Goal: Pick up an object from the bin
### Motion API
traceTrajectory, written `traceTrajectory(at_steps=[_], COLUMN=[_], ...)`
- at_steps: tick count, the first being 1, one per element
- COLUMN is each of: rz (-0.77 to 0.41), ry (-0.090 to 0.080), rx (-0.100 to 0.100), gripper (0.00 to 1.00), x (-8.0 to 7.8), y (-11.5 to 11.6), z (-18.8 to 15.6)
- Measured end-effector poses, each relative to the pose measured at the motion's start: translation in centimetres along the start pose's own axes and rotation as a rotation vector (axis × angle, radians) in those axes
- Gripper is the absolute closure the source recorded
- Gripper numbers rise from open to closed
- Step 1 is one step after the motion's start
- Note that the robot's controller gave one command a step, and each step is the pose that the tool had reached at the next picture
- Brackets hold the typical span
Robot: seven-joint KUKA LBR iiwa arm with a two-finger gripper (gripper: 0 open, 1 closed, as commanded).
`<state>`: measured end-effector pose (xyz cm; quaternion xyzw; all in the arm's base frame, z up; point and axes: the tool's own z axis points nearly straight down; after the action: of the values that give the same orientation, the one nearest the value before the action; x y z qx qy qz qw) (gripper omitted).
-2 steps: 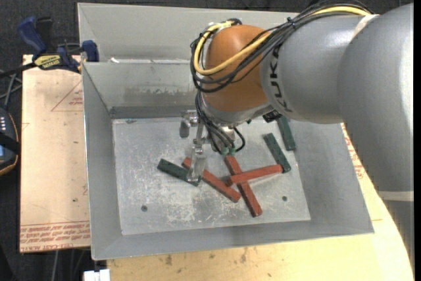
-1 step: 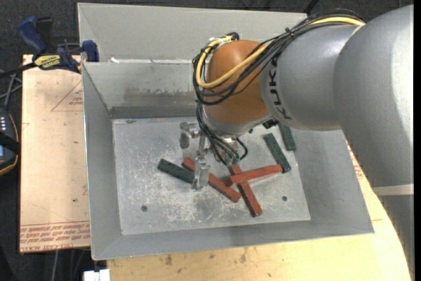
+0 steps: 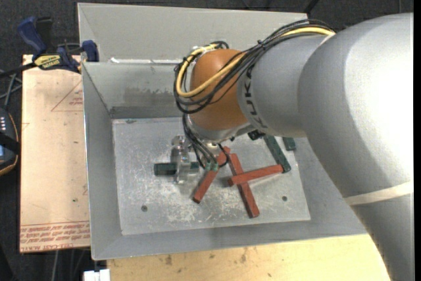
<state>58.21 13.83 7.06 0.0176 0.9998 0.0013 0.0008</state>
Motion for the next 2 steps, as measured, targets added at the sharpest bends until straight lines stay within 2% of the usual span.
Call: traceTrajectory(at_steps=[2], rz=[0.0], ry=[0.004], rx=[0.001], gripper=[1.0], x=[0.22], y=[-0.18], z=[-0.43])
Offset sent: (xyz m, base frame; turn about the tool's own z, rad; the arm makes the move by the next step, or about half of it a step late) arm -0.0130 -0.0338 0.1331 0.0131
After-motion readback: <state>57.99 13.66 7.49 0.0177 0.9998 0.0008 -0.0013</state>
